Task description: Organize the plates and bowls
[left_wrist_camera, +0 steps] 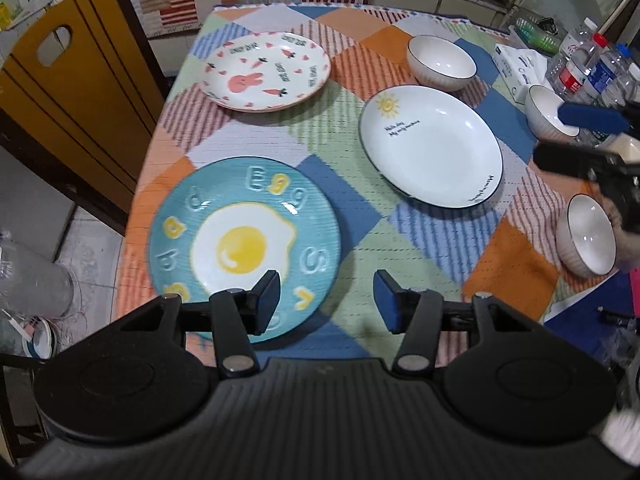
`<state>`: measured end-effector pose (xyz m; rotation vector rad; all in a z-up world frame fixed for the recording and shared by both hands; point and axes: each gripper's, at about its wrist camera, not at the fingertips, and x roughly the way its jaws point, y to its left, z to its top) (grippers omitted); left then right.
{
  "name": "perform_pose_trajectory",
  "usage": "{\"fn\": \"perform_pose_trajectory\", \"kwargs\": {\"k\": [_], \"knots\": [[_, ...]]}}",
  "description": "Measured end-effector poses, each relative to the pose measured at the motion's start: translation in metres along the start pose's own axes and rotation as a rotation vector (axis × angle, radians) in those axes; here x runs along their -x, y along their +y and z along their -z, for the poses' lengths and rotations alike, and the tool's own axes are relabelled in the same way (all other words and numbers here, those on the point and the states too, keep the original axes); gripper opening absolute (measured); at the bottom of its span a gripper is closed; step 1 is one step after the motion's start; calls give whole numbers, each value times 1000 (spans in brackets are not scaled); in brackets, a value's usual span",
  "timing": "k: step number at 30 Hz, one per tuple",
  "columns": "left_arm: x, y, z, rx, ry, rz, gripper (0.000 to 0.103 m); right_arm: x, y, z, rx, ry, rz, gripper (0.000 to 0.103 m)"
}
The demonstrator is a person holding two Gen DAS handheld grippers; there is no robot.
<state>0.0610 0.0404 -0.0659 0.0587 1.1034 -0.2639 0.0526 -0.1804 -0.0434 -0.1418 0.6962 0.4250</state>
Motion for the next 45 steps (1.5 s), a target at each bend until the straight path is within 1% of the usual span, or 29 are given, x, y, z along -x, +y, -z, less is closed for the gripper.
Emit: {"fn": "perform_pose_trajectory", "kwargs": {"k": [4, 5, 6, 8, 10, 12, 14, 17, 20, 21, 24, 26, 29, 30, 31, 32, 33, 35, 36, 37, 38, 40, 42, 43, 44, 45], "knots": [[3, 24, 14, -30, -35, -62, 52, -9, 13, 2, 41, -64, -5, 73], [2, 30, 16, -35, -34, -74, 56, -12, 17, 4, 61, -84, -11, 73], [0, 37, 18, -30, -32, -85, 64, -16, 22, 7, 85, -112, -17, 73], [-4, 52, 21, -1, -45, -83, 76, -25, 32, 13, 133, -167, -11, 74], [-8, 64, 23, 22, -66, -63, 76, -36, 41, 15, 167, -190, 28, 74], [-14, 73, 23, 19, -65, -61, 76, -50, 45, 16, 166, -177, 49, 74], [-21, 79, 21, 9, -61, -74, 76, -64, 45, 17, 139, -152, 27, 74], [-31, 89, 17, -2, -64, -87, 76, -88, 43, 17, 66, -57, -50, 74], [-46, 109, 10, 50, -42, -50, 75, -110, 41, 21, -18, 30, -147, 74], [-52, 116, 8, 71, -35, -38, 74, -119, 42, 23, -37, 67, -184, 74], [-67, 129, 7, 97, -14, -39, 72, -142, 48, 32, -75, 139, -241, 74], [-76, 134, 9, 106, 2, -42, 71, -157, 49, 38, -120, 192, -294, 74], [-85, 141, 13, 130, 9, -61, 67, -173, 45, 48, -234, 237, -324, 72], [-86, 143, 15, 138, -3, -76, 67, -178, 45, 52, -256, 246, -329, 71], [-89, 146, 16, 143, -9, -89, 67, -181, 46, 54, -264, 251, -329, 69], [-92, 148, 18, 150, 3, -94, 67, -183, 47, 57, -265, 255, -321, 66], [-96, 151, 18, 163, 21, -93, 64, -185, 48, 59, -265, 252, -314, 65], [-103, 154, 19, 175, 39, -97, 59, -188, 51, 60, -260, 241, -310, 55], [-106, 155, 19, 179, 47, -109, 56, -187, 51, 61, -258, 232, -308, 53], [-110, 156, 19, 186, 53, -117, 54, -188, 52, 62, -254, 227, -301, 49], [-112, 157, 20, 195, 57, -118, 51, -189, 52, 63, -252, 226, -292, 42], [-113, 160, 19, 223, 53, -96, 45, -189, 54, 66, -248, 220, -278, 35], [-114, 162, 19, 256, 49, -72, 35, -187, 53, 68, -249, 203, -261, 31], [-115, 163, 19, 270, 45, -58, 32, -187, 53, 69, -244, 196, -247, 23], [-115, 164, 20, 287, 42, -42, 26, -187, 51, 69, -242, 187, -240, 19], [-116, 163, 20, 298, 40, -30, 24, -188, 49, 71, -256, 182, -248, 19]]}}
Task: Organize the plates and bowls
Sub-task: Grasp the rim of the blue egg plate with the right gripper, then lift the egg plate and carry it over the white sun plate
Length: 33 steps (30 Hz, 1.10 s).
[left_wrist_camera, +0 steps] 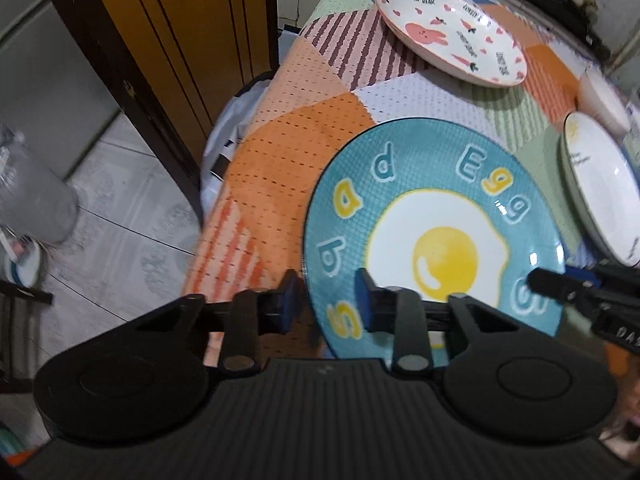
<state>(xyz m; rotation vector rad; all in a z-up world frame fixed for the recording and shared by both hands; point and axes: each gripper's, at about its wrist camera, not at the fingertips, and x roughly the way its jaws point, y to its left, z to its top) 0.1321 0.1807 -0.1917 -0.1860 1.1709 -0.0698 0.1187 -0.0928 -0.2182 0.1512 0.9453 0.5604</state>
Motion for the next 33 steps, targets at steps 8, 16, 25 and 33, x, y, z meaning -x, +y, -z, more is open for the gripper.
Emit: {"fn": "perform_pose_trajectory", "kwargs": {"k": [8, 16, 25, 33], "knots": [[-3, 2, 0, 40, 1, 21, 27, -7, -9, 2, -74, -10, -52, 20], [1, 0, 1, 36, 9, 45, 25, -2, -9, 5, -107, 7, -63, 17], [41, -16, 8, -14, -53, 162, 25, 34, -15, 0, -91, -21, -89, 17], [85, -44, 20, 0, -79, 197, 25, 91, -9, -9, -21, -59, -96, 17]]}}
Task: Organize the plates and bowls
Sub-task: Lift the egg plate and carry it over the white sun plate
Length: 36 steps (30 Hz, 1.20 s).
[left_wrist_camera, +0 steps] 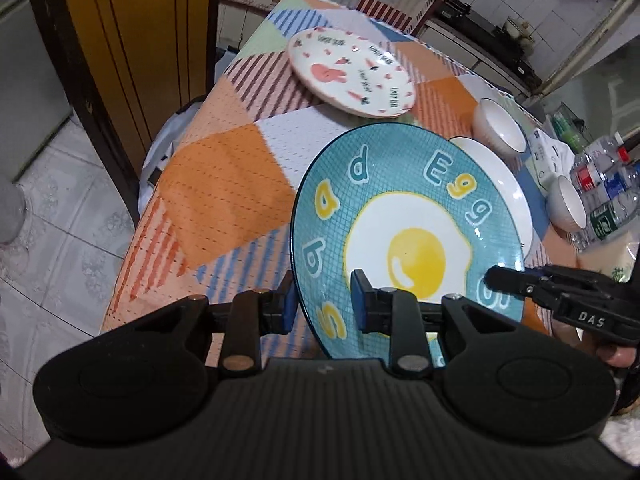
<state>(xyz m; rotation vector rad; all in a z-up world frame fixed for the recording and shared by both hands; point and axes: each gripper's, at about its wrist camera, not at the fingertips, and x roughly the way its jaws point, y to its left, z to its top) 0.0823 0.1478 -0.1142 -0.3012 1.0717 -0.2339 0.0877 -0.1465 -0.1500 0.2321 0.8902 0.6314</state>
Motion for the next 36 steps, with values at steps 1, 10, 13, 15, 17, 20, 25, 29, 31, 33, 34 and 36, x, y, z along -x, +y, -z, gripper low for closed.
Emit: {"fn": "perform_pose_trajectory", "kwargs": {"k": [1, 10, 13, 15, 17, 20, 25, 29, 31, 33, 34, 36], "knots": [[2, -8, 0, -15, -3, -8, 25, 7, 1, -2, 11, -3, 2, 17], [9, -65, -13, -69, -34, 46, 25, 63, -22, -19, 23, -5, 23, 18], [1, -82, -22, -82, -35, 63, 25, 74, -35, -24, -1, -6, 32, 18], [-6, -92, -28, -90, -32, 76, 25, 80, -46, -25, -17, -10, 37, 18], [-16, -101, -33, -94, -28, 85, 25, 83, -57, -26, -31, -16, 44, 18], [-32, -113, -39, -98, -20, 92, 25, 88, -74, -27, -53, -24, 59, 18], [-59, -124, -46, -81, 6, 111, 25, 88, -101, -26, -88, -19, 78, 18], [-83, -130, -53, -76, 27, 114, 25, 82, -120, -26, -114, -12, 91, 18], [-94, -134, -55, -89, 24, 114, 25, 79, -131, -26, -132, -3, 94, 18], [-103, -139, -56, -106, 21, 109, 25, 75, -143, -26, -162, 4, 95, 18], [-108, -141, -57, -106, 29, 107, 25, 73, -147, -26, -169, 8, 95, 18], [-117, -142, -58, -97, 44, 112, 25, 69, -155, -27, -178, 14, 103, 18]]}}
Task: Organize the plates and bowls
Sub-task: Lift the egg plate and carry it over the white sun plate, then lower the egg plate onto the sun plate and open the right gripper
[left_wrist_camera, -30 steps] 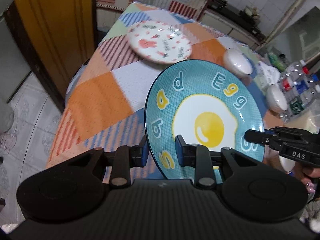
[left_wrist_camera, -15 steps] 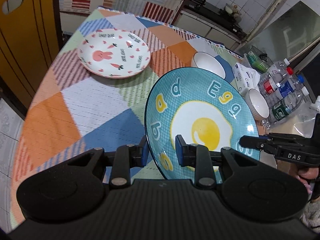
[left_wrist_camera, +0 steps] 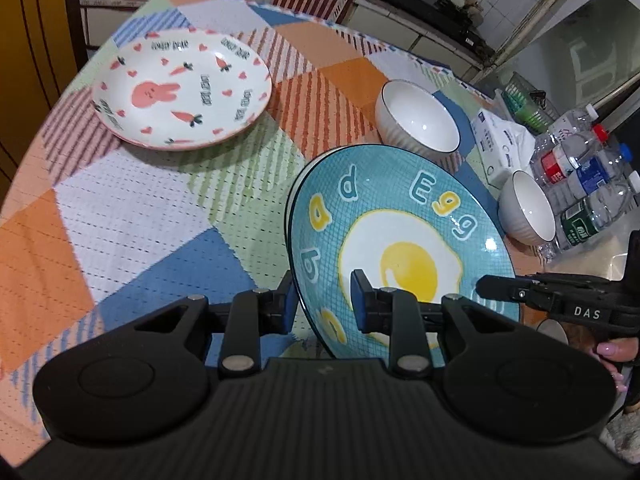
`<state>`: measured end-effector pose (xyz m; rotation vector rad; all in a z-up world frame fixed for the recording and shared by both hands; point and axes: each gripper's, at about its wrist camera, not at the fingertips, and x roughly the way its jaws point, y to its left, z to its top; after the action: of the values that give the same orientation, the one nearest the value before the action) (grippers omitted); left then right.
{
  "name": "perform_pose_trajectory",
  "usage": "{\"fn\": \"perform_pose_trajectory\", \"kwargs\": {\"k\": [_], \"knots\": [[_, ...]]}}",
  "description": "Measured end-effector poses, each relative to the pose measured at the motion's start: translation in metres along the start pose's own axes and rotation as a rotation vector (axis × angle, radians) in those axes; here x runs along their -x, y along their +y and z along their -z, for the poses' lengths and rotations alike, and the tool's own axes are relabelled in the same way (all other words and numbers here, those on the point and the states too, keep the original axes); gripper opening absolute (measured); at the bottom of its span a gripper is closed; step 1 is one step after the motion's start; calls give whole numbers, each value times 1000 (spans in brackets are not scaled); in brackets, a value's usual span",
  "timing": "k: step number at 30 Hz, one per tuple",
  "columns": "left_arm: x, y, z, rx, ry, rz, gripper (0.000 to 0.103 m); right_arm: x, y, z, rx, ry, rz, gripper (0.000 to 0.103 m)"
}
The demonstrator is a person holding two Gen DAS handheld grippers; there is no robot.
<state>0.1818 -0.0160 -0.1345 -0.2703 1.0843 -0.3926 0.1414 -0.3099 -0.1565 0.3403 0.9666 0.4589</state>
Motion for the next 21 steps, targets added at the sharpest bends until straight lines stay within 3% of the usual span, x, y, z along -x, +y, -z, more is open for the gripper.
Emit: {"fn": "perform_pose_trajectory", "kwargs": {"k": [21], "knots": [[-48, -10, -7, -91, 124, -83, 25, -29, -20, -20, -29, 74, 118, 18]]}}
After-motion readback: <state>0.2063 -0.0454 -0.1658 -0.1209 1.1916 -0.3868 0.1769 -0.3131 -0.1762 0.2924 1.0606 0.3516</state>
